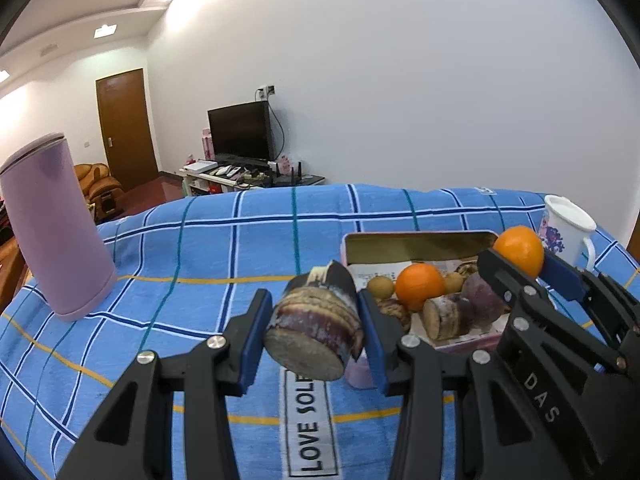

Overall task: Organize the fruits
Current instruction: 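Lower the orange and brown cylinder into the tin with both grippers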

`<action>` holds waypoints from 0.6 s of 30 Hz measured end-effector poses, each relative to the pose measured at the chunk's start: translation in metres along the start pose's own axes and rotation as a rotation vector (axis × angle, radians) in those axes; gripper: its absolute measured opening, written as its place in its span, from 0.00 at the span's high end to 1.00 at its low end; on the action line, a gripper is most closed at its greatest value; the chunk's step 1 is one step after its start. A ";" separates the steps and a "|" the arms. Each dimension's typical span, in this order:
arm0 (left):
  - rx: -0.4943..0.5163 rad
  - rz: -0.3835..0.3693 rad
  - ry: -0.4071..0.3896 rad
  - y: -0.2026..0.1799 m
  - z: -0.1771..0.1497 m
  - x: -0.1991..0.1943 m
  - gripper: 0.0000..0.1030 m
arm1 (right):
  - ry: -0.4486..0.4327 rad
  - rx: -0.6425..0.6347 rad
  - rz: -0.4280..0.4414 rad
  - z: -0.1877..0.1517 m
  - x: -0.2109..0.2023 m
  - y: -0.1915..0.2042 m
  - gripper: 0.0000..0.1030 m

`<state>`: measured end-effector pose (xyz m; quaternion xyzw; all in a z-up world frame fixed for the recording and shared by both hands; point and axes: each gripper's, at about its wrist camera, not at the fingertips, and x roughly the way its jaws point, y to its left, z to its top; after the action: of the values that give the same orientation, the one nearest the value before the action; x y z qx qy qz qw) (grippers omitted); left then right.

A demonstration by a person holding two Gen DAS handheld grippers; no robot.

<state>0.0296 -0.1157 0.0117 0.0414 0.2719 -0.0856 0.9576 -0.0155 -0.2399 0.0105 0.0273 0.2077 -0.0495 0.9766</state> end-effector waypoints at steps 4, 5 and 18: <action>0.008 -0.011 -0.002 -0.010 0.002 0.001 0.56 | -0.008 -0.001 -0.021 0.001 -0.001 -0.008 0.58; 0.010 -0.017 -0.001 -0.013 0.003 0.002 0.56 | -0.008 0.002 -0.027 0.002 -0.001 -0.011 0.58; 0.038 -0.072 -0.013 -0.049 0.013 0.006 0.56 | -0.003 0.043 -0.088 0.006 0.002 -0.045 0.58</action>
<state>0.0319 -0.1660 0.0179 0.0492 0.2652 -0.1256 0.9547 -0.0160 -0.2852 0.0132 0.0389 0.2061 -0.0968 0.9730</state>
